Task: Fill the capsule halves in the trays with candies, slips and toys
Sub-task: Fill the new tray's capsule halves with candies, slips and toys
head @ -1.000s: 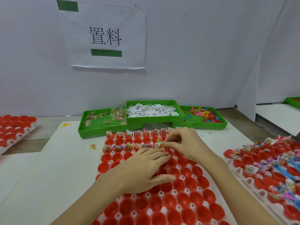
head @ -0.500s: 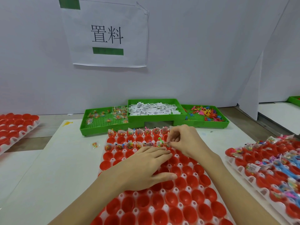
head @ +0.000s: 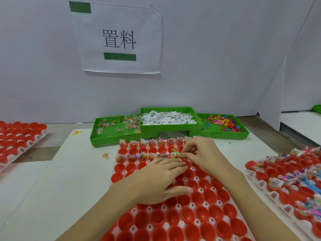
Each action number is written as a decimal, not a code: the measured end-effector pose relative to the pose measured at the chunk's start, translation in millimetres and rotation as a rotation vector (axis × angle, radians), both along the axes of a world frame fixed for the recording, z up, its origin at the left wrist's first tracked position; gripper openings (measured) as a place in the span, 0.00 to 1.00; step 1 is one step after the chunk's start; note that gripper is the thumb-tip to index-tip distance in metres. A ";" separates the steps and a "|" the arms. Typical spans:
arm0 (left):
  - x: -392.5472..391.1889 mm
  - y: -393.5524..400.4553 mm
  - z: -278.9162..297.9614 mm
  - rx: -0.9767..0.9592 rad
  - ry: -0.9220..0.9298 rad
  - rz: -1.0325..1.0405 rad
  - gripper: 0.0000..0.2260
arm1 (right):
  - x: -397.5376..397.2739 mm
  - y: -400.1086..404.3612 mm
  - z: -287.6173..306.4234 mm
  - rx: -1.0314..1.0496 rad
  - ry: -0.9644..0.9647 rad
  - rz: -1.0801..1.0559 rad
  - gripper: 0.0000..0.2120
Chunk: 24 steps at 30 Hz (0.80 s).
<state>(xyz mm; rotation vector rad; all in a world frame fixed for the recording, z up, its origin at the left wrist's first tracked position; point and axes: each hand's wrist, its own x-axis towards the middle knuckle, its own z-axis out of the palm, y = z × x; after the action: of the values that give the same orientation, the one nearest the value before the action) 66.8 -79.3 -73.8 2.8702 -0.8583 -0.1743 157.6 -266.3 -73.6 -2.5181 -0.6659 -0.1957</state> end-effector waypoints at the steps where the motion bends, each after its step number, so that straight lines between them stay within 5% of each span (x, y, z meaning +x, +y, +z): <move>1: 0.1 0.5 0.1 -0.003 0.000 0.000 0.34 | 0.0 -1.8 0.4 -0.006 -0.008 0.002 0.04; 24: 2.7 3.0 -0.6 -0.024 0.047 -0.003 0.35 | -2.9 -3.4 3.3 0.121 -0.007 -0.014 0.07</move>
<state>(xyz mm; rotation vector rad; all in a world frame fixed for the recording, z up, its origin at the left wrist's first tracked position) 69.5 -76.3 -74.4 2.8312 -0.8507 -0.2292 154.8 -269.8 -70.3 -2.4080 -0.6198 -0.2426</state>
